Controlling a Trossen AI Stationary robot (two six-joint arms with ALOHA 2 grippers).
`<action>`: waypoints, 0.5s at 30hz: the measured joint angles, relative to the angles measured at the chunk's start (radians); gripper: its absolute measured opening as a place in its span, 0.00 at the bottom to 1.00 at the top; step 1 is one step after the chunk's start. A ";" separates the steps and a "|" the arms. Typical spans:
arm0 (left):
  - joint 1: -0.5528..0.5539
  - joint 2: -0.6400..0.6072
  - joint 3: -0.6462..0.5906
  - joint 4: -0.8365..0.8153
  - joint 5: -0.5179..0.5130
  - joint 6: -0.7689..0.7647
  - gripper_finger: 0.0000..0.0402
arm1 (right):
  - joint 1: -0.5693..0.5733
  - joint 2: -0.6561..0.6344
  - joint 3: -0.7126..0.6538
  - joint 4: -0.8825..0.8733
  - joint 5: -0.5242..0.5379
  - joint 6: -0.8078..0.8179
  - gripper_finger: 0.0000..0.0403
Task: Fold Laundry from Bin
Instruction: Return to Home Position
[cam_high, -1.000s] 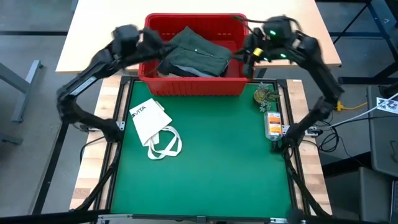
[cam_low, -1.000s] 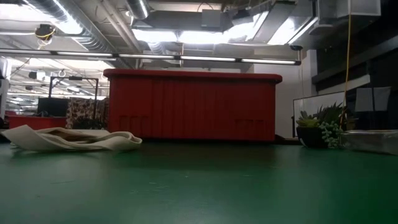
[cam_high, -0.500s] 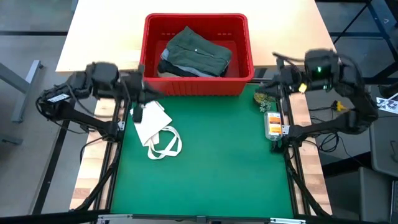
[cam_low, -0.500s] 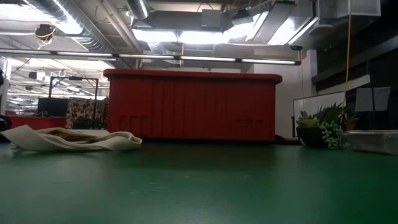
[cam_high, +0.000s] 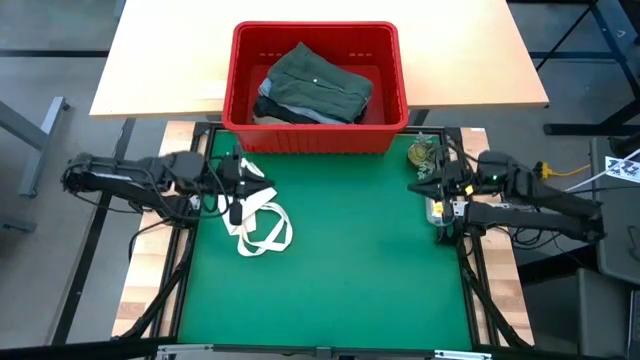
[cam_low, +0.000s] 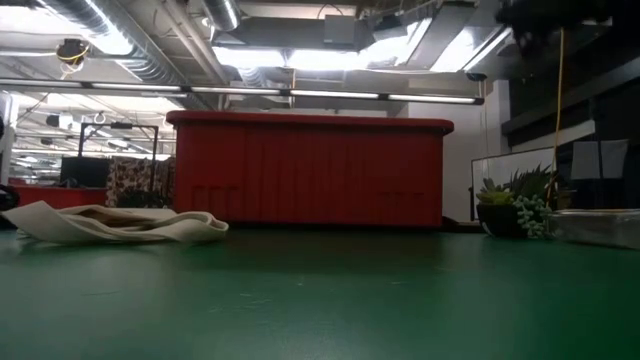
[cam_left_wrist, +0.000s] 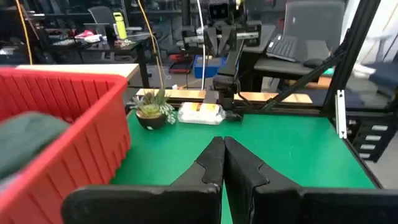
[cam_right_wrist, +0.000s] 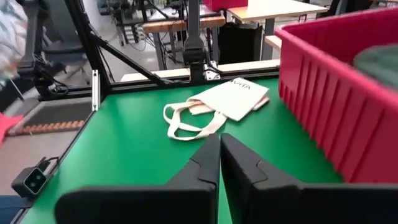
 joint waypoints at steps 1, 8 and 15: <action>0.000 -0.026 -0.061 0.048 0.000 -0.011 0.00 | 0.000 -0.036 -0.047 0.021 0.000 0.024 0.04; 0.000 -0.253 -0.445 0.330 0.000 -0.065 0.00 | 0.000 -0.328 -0.328 0.068 0.000 0.144 0.04; 0.001 -0.534 -0.710 0.420 0.005 -0.117 0.00 | 0.000 -0.471 -0.426 0.059 0.001 0.245 0.04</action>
